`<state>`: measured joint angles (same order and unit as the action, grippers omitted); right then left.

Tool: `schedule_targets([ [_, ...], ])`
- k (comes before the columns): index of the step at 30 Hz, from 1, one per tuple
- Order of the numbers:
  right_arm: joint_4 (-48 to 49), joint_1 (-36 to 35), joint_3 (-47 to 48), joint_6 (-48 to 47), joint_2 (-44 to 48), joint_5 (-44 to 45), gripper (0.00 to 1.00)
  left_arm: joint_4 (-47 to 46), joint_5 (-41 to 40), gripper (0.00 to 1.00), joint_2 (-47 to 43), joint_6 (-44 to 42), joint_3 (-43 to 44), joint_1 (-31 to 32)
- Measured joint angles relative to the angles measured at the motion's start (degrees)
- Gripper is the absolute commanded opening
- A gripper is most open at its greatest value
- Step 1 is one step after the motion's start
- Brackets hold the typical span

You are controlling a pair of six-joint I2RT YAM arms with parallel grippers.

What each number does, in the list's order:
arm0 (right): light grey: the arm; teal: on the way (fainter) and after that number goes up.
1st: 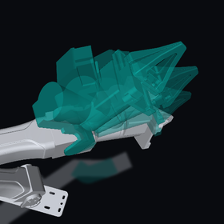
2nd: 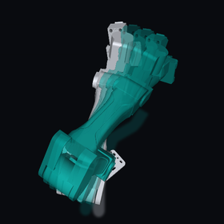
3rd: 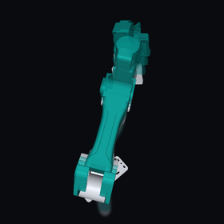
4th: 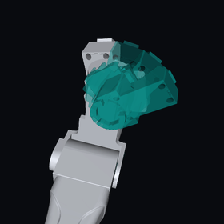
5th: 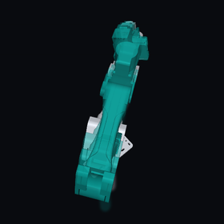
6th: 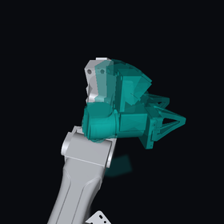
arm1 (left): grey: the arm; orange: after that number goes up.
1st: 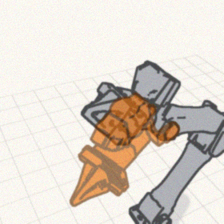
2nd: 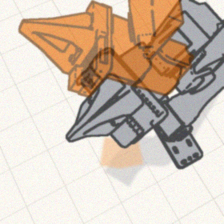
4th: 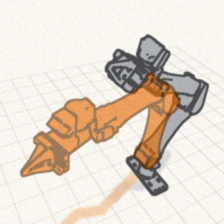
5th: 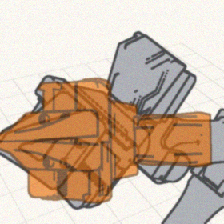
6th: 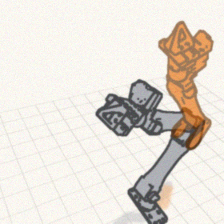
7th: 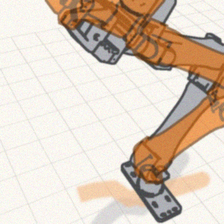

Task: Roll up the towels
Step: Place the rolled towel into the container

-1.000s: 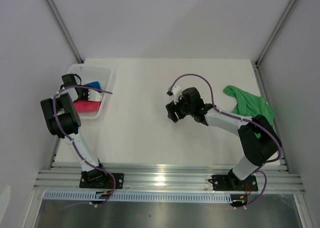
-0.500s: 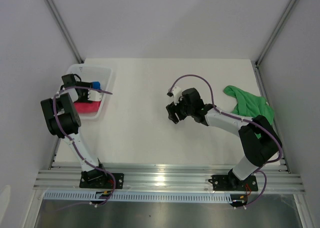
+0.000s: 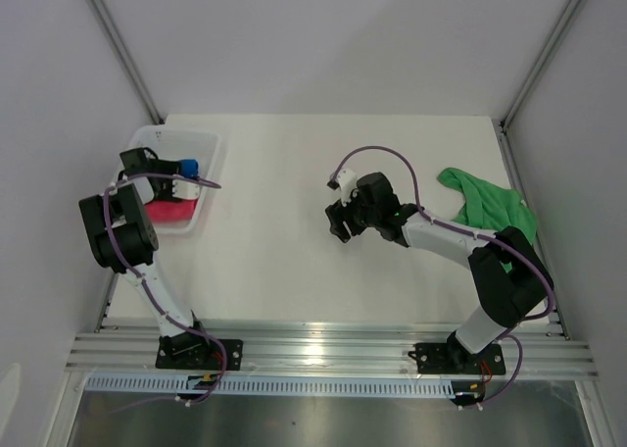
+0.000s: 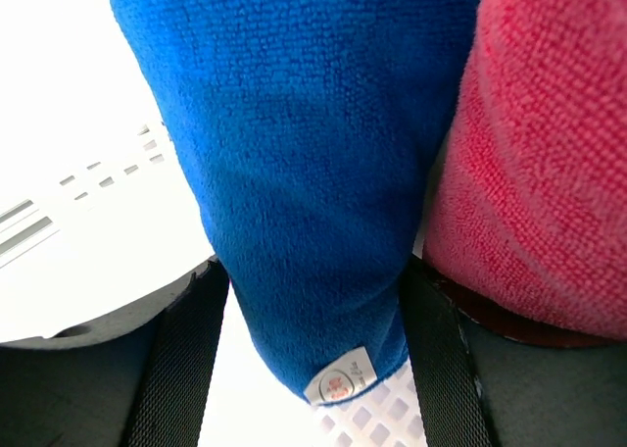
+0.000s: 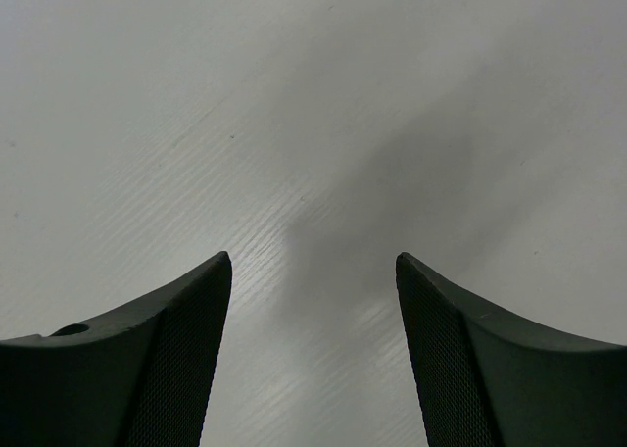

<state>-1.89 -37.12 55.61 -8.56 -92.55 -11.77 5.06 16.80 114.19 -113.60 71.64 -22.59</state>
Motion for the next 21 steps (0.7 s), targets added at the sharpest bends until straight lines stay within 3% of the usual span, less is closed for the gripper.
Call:
schedule_targets([
  [21,0.02,-0.22,-1.62,-0.02,1.22,0.39,0.71,-1.53,0.24,0.74,-3.69,-0.02,-3.85,-0.11],
])
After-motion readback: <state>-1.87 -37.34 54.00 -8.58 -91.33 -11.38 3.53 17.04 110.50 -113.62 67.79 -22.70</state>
